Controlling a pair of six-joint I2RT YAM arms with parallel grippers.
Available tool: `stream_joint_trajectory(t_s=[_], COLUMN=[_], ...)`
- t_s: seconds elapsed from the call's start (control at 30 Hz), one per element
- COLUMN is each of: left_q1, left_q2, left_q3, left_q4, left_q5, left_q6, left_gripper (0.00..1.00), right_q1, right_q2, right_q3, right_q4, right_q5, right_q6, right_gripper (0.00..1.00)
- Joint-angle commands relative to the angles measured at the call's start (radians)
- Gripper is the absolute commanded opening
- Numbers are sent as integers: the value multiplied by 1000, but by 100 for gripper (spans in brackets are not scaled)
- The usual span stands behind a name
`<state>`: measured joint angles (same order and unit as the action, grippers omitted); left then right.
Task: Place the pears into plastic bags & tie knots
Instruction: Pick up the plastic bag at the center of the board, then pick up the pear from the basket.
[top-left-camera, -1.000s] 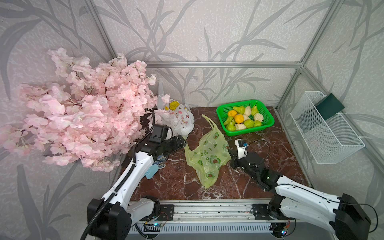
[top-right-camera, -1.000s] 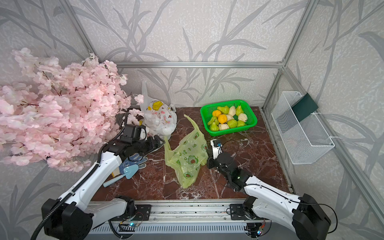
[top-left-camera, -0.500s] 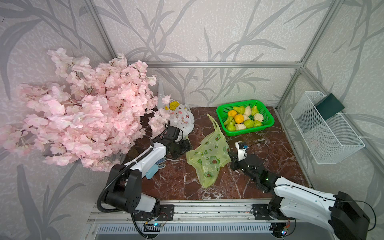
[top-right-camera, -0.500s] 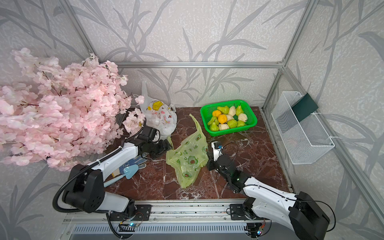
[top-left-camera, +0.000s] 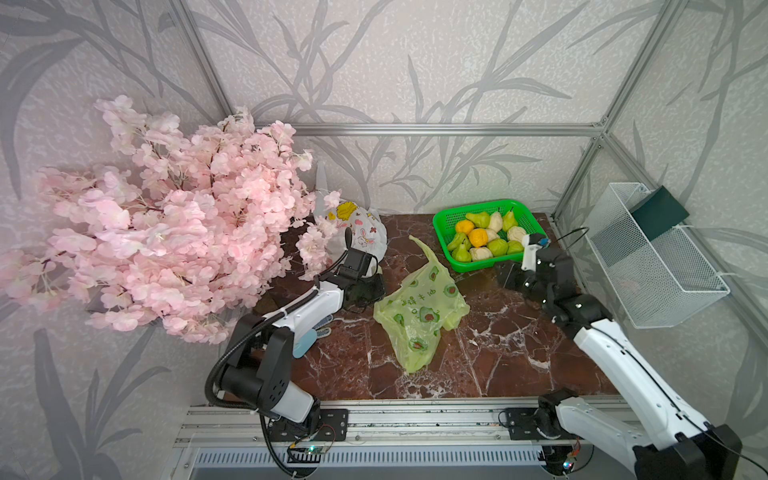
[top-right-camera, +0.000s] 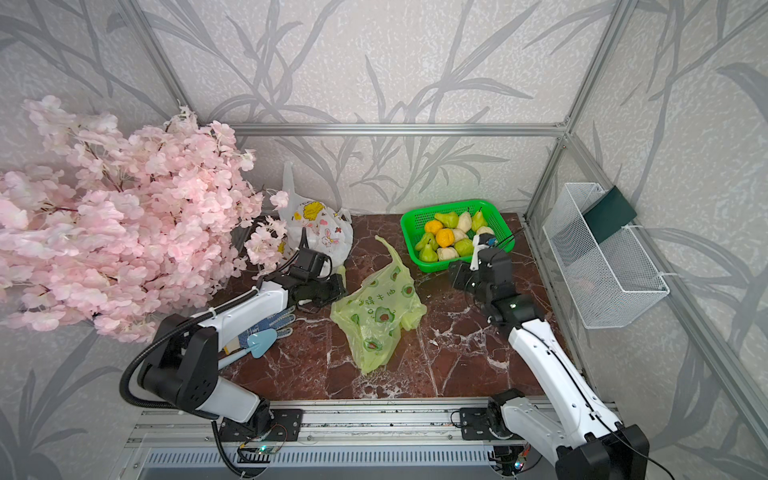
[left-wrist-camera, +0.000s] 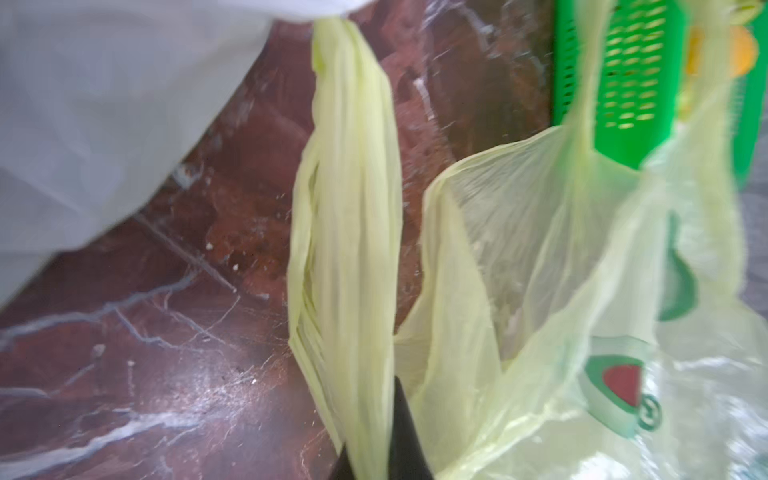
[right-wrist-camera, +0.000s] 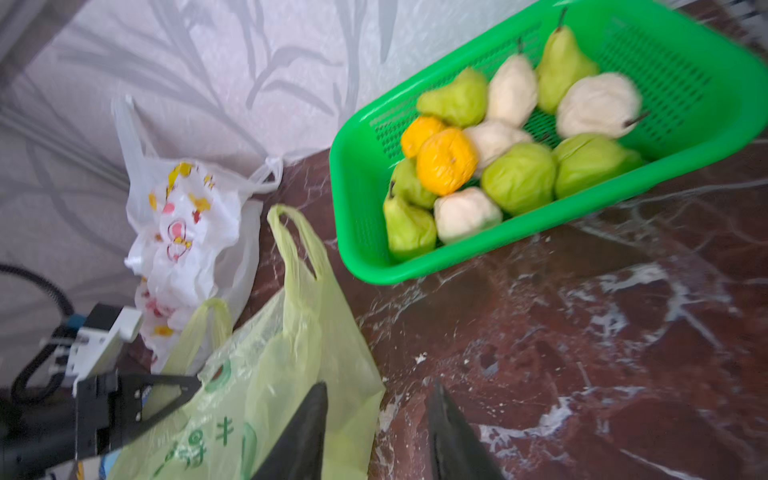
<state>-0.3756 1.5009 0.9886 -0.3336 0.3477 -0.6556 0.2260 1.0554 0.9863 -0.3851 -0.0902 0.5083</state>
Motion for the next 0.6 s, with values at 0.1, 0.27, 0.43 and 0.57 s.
stream_joint_trajectory(t_s=[0.1, 0.27, 0.43, 0.57], left_q1=[1, 0, -11, -11], left_q2=[-142, -223, -250, -267], left_q3=[184, 217, 137, 123], left_q4=[-110, -81, 84, 101], left_q5=[62, 186, 319, 306], left_q6=[346, 465, 481, 528], left_gripper=[0, 0, 0, 0], right_q1=[-72, -72, -57, -38], right_q2=[280, 521, 787, 957], right_q3=[281, 476, 676, 806], right_q4=[-311, -237, -230, -243], right_q5=[44, 103, 135, 155], right_q6=[-75, -80, -109, -119], right_gripper=[56, 65, 72, 78])
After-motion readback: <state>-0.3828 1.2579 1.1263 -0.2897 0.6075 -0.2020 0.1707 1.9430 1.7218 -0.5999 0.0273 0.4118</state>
